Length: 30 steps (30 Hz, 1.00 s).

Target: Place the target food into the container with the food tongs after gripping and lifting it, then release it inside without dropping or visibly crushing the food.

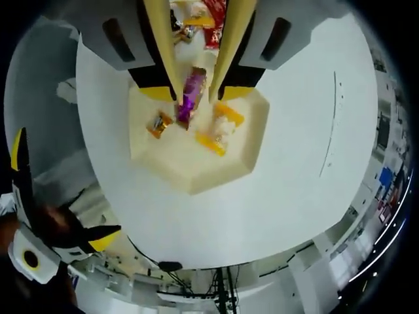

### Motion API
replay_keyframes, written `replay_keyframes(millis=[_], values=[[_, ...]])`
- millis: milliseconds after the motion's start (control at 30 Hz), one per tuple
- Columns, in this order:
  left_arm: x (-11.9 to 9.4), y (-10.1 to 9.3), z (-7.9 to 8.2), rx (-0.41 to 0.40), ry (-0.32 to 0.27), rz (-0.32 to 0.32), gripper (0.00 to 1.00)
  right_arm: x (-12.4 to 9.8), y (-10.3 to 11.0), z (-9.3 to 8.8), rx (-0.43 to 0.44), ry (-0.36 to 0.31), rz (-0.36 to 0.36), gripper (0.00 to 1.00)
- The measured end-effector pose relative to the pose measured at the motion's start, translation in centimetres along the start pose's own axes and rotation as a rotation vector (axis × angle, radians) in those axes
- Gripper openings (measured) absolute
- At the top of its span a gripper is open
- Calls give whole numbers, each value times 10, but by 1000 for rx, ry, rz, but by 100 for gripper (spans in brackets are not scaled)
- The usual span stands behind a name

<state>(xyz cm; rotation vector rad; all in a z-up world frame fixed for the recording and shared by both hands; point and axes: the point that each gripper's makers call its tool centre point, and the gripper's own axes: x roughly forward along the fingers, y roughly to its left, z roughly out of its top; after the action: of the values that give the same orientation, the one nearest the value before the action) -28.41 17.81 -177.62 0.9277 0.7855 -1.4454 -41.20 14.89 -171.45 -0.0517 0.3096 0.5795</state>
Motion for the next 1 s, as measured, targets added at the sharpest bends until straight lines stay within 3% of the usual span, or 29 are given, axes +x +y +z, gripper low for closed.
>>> replay_keyframes(millis=[333,600,767,1000], values=[[-8,4,-3,-54,-39,11,23,0,1,-1,-4,7,2,99],[-25,5,1,-49,-134,49,24,1,1,-1,-15,6,0,99],[-40,3,-8,-89,-175,54,24,1,1,-2,-13,13,1,99],[-62,2,-24,-136,-237,120,24,2,3,-3,-23,17,9,99]])
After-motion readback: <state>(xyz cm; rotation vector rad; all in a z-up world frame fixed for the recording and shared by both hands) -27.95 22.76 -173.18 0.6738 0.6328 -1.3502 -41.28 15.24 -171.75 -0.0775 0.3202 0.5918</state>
